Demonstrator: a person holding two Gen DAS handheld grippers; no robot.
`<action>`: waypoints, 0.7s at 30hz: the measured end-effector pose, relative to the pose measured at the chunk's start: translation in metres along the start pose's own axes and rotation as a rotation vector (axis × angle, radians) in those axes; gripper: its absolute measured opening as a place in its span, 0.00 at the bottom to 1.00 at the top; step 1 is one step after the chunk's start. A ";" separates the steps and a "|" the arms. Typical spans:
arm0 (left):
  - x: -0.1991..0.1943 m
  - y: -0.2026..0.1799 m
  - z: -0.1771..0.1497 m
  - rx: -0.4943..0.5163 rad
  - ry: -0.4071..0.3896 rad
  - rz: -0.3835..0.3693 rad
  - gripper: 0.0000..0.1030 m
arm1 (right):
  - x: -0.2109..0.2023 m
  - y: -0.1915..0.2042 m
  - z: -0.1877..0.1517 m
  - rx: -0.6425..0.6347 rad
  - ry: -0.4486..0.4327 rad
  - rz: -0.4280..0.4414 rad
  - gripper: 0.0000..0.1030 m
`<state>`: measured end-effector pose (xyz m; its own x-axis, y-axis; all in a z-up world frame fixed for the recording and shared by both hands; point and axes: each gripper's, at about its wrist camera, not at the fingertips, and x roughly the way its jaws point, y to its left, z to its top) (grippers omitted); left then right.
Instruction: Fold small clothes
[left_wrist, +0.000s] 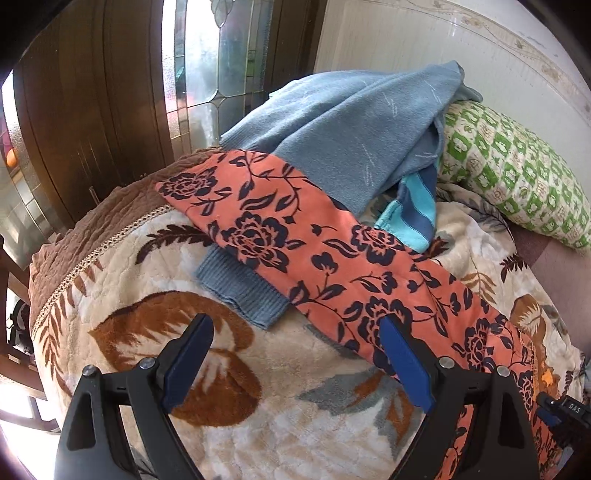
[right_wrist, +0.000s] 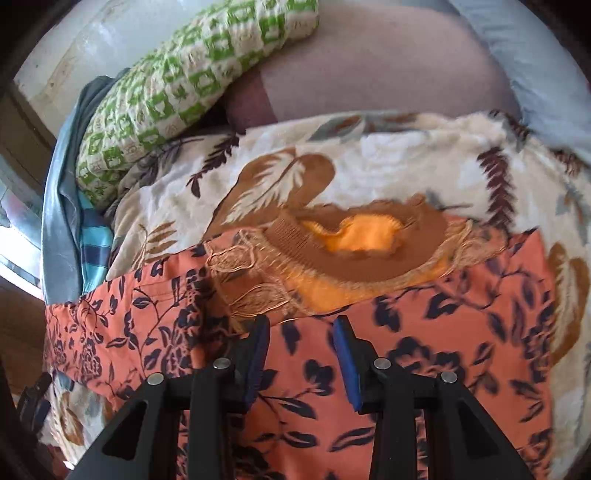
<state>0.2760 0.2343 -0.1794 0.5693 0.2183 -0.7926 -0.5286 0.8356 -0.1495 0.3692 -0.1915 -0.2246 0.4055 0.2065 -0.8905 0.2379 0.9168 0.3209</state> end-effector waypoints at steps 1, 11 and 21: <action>0.000 0.009 0.003 -0.018 -0.002 0.002 0.89 | 0.011 0.007 -0.004 0.023 0.049 0.043 0.38; 0.011 0.079 0.019 -0.233 0.036 0.017 0.89 | -0.028 0.123 -0.073 -0.291 0.106 0.377 0.38; 0.021 0.116 0.024 -0.321 0.057 0.039 0.89 | 0.018 0.153 -0.120 -0.482 0.143 0.168 0.38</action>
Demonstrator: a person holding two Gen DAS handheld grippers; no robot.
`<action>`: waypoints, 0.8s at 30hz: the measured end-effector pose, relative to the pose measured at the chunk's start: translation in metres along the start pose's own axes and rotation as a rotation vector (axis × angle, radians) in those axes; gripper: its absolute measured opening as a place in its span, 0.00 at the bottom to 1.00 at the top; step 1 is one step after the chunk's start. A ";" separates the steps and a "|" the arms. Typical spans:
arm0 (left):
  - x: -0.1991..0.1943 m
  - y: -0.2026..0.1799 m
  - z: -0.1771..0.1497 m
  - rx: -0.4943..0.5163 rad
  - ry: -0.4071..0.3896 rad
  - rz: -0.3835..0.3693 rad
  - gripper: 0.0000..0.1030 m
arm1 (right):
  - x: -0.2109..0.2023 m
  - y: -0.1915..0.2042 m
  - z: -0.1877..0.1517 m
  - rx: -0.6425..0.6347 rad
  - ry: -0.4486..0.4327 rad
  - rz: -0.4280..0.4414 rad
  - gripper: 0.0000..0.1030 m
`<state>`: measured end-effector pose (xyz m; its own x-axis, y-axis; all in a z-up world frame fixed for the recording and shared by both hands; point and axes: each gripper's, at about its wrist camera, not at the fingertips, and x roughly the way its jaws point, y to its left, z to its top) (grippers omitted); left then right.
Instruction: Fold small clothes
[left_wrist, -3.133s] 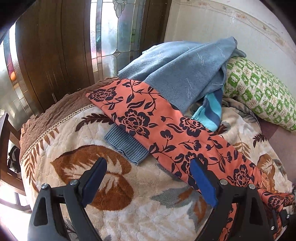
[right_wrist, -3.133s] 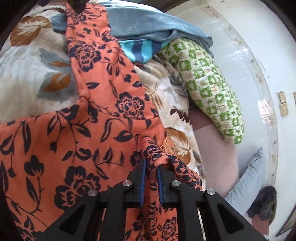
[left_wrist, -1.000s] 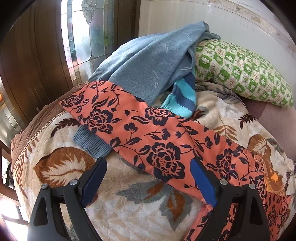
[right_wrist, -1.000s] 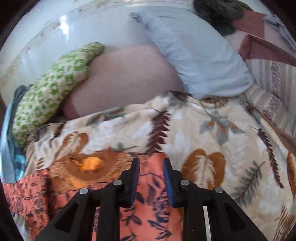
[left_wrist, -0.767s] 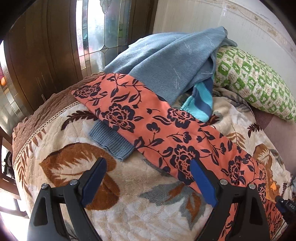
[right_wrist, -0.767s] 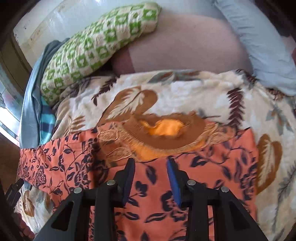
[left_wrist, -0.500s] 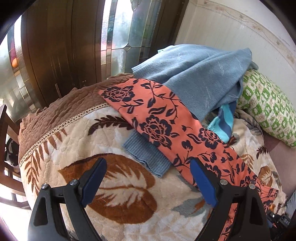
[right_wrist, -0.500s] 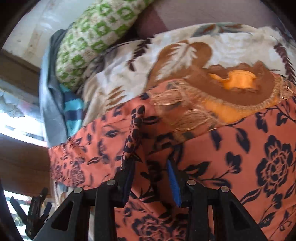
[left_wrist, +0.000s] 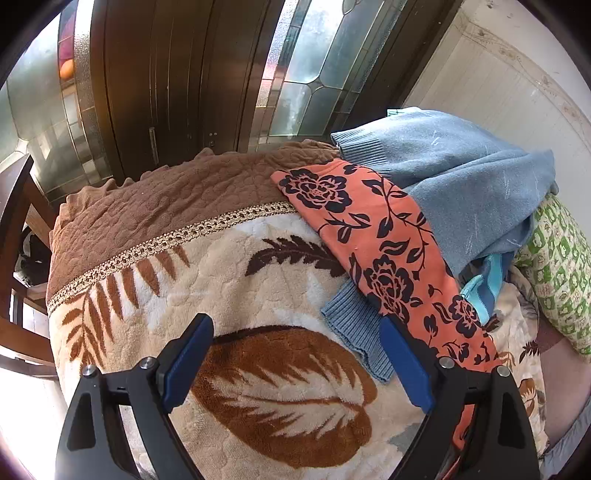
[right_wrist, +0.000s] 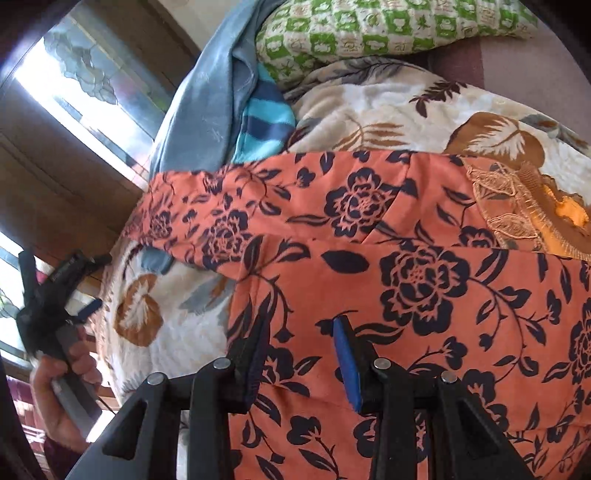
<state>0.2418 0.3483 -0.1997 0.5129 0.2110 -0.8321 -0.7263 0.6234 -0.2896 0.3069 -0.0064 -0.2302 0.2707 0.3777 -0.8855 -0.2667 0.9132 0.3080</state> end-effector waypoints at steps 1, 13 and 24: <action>0.004 0.004 0.002 -0.012 0.013 0.003 0.89 | 0.017 0.001 -0.004 -0.005 0.046 -0.031 0.39; 0.028 0.025 0.018 -0.220 0.038 -0.242 0.89 | -0.033 -0.037 -0.062 -0.050 -0.138 0.044 0.40; 0.087 -0.003 0.030 -0.351 0.133 -0.527 0.89 | -0.043 -0.085 -0.103 0.006 -0.155 0.098 0.39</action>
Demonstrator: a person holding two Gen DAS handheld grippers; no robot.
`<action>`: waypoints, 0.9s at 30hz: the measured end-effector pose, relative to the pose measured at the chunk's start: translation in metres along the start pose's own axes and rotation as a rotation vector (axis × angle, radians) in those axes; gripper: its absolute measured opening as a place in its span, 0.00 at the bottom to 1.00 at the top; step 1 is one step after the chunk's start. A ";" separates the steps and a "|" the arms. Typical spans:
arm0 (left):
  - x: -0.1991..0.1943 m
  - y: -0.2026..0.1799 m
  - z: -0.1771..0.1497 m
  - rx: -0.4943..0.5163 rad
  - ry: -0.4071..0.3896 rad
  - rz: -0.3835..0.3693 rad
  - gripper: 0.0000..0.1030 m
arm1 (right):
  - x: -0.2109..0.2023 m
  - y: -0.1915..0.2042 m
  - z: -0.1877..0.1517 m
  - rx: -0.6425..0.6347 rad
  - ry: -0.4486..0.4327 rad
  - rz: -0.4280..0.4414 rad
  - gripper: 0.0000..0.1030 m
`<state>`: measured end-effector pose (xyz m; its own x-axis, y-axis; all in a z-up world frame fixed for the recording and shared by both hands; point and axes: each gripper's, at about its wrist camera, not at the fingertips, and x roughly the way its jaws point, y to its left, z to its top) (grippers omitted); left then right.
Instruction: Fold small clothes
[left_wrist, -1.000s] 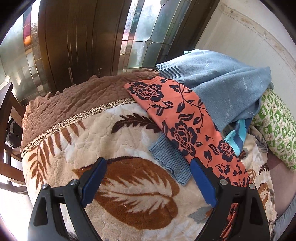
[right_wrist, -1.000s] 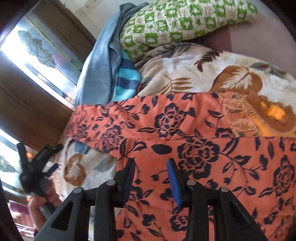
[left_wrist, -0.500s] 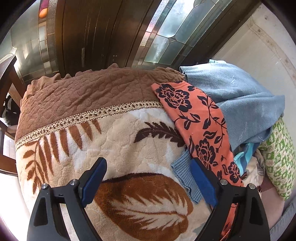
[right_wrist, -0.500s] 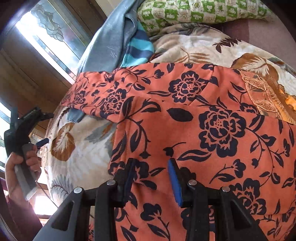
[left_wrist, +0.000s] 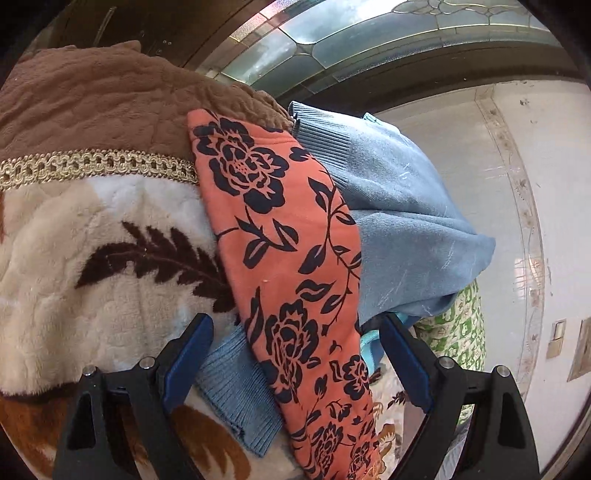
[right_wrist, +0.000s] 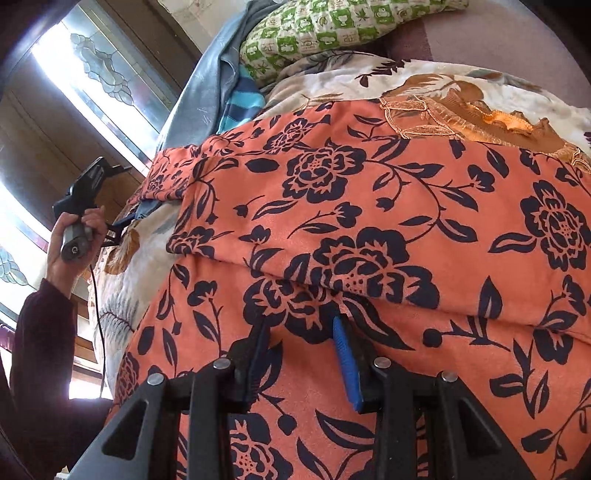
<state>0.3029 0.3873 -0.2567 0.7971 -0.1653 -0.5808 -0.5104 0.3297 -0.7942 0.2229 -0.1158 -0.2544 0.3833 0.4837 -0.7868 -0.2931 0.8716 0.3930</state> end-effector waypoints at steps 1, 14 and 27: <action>0.002 0.000 0.002 0.008 -0.008 -0.003 0.88 | 0.002 0.001 0.000 -0.009 -0.005 -0.005 0.39; 0.001 -0.005 0.004 0.098 -0.056 0.023 0.07 | 0.003 -0.010 -0.007 0.006 -0.064 0.053 0.39; -0.058 -0.072 -0.031 0.294 -0.106 -0.030 0.06 | 0.000 -0.030 -0.012 0.068 -0.111 0.183 0.39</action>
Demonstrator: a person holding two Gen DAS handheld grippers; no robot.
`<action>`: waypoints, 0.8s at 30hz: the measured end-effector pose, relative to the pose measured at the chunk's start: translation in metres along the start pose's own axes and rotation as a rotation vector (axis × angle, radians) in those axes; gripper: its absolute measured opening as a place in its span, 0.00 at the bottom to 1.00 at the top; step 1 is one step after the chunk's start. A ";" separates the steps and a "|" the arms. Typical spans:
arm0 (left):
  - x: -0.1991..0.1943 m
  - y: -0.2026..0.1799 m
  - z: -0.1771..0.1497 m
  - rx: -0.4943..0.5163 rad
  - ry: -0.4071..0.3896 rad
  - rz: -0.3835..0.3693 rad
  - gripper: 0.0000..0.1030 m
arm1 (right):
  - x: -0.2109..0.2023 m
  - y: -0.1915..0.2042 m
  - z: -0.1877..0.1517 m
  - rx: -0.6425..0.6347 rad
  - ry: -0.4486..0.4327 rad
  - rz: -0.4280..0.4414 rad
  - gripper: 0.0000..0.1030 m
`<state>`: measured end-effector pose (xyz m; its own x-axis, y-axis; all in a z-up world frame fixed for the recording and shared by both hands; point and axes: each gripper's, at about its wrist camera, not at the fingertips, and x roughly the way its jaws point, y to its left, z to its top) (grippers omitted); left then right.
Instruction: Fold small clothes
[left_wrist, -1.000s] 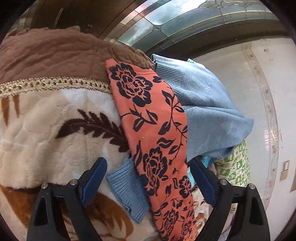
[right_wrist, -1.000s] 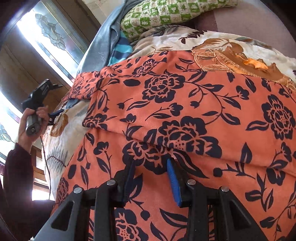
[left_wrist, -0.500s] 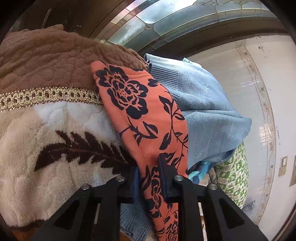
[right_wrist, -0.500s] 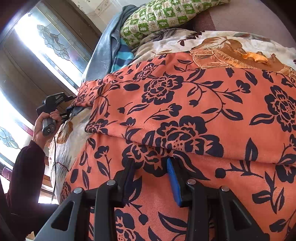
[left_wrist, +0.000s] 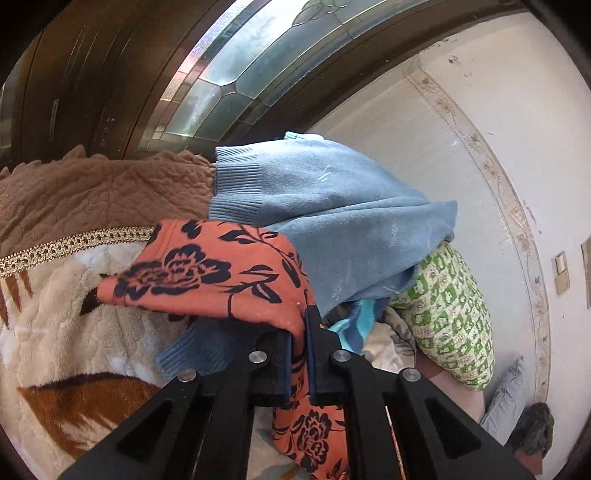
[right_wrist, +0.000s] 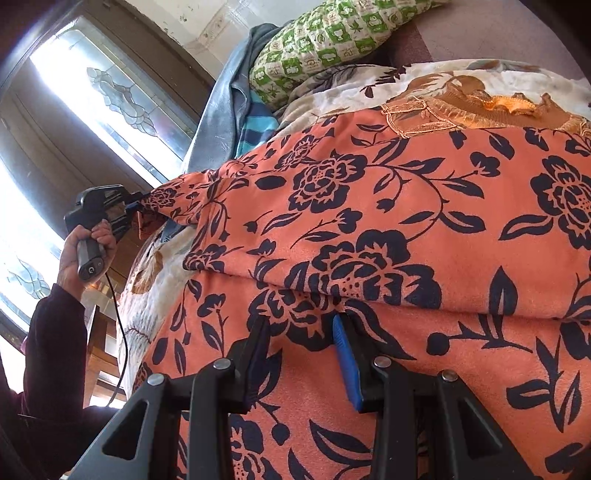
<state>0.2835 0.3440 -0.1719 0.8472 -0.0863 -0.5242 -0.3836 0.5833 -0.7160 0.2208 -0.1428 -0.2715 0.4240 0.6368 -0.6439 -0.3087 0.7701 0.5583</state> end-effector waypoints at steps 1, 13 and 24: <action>-0.004 -0.009 -0.003 0.020 -0.005 -0.015 0.06 | 0.000 -0.001 0.000 0.004 -0.002 0.007 0.39; -0.027 -0.177 -0.121 0.533 0.048 -0.215 0.06 | -0.021 -0.040 0.018 0.243 -0.037 0.170 0.38; 0.001 -0.267 -0.387 1.180 0.506 -0.344 0.07 | -0.162 -0.131 0.057 0.522 -0.454 -0.060 0.40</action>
<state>0.2442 -0.1243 -0.1596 0.5085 -0.5089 -0.6946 0.5861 0.7955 -0.1537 0.2413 -0.3497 -0.2102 0.7769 0.4273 -0.4623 0.1283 0.6115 0.7808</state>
